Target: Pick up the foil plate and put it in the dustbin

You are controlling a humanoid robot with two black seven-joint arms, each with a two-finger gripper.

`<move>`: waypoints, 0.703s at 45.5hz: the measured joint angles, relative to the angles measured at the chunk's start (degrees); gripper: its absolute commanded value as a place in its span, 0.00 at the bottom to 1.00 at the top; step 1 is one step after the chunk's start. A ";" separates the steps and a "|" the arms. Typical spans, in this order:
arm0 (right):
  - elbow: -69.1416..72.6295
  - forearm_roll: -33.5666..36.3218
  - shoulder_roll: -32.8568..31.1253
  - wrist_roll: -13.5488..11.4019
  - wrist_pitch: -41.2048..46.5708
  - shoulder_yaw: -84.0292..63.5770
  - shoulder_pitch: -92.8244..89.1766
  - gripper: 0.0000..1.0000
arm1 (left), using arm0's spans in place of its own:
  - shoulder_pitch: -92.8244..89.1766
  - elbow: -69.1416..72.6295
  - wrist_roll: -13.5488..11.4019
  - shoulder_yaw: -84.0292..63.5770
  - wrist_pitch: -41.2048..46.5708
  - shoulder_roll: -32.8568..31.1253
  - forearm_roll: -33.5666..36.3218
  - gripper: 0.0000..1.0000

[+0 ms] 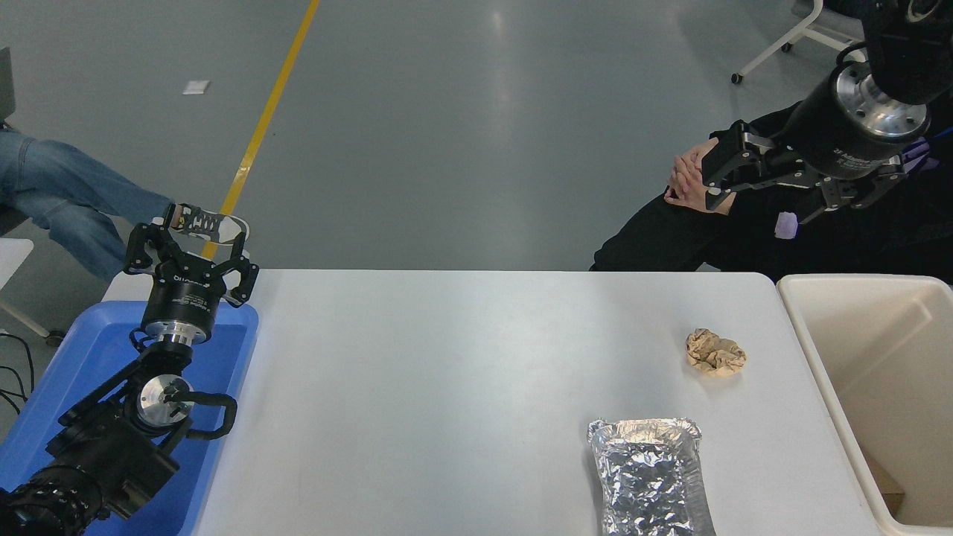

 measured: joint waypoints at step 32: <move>0.05 0.04 -0.02 0.01 0.00 -0.41 -0.76 1.00 | 0.00 0.00 0.00 0.00 0.00 -0.01 0.00 0.99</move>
